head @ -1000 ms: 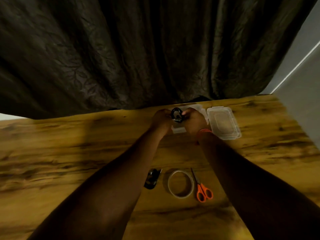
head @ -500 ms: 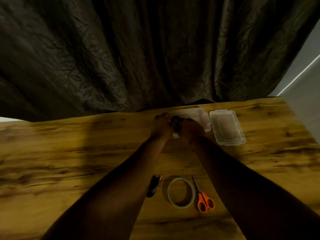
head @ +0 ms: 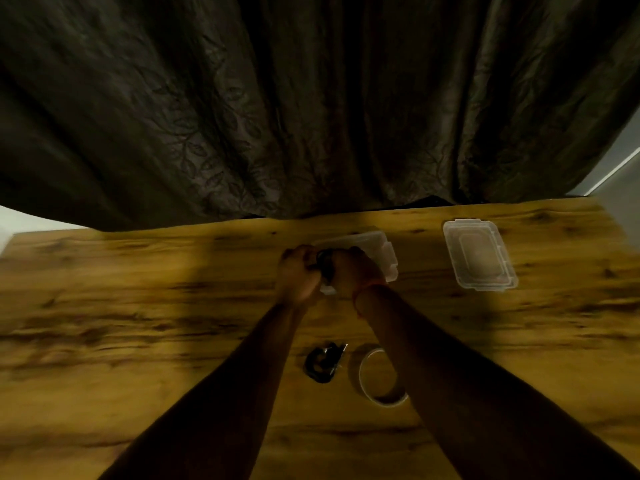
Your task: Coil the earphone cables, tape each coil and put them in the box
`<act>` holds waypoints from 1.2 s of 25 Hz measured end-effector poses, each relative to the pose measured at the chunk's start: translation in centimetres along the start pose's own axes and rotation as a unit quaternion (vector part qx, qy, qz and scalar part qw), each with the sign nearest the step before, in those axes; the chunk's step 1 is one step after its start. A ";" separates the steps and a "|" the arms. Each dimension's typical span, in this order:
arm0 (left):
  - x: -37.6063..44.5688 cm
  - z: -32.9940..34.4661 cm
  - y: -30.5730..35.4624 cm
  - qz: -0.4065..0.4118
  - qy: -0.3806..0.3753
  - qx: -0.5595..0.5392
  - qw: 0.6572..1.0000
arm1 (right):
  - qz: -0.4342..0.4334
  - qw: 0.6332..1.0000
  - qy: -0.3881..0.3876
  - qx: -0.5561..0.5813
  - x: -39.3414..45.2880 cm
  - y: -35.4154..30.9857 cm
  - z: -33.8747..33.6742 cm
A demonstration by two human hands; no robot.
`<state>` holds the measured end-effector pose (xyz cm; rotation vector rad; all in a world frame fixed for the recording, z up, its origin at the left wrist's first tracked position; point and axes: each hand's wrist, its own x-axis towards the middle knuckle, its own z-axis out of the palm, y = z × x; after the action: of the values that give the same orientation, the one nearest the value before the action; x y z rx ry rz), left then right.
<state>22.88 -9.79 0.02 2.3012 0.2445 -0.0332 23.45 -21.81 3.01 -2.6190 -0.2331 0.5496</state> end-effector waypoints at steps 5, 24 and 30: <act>-0.6 -1.3 -1.8 -0.011 -0.018 -0.013 1.000 | 0.044 0.999 -0.019 -0.005 0.2 -1.5 0.9; -12.3 -1.9 -5.1 0.081 -0.153 0.240 0.955 | -0.007 0.990 0.060 -0.126 -10.7 1.5 9.4; -12.0 -2.7 -3.0 0.065 -0.154 0.089 0.982 | -0.010 0.986 0.081 0.146 -11.8 0.8 7.1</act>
<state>10.40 -7.81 0.92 2.4434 -0.0704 -0.3537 9.82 -22.70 0.81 -2.3568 -0.1170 0.3329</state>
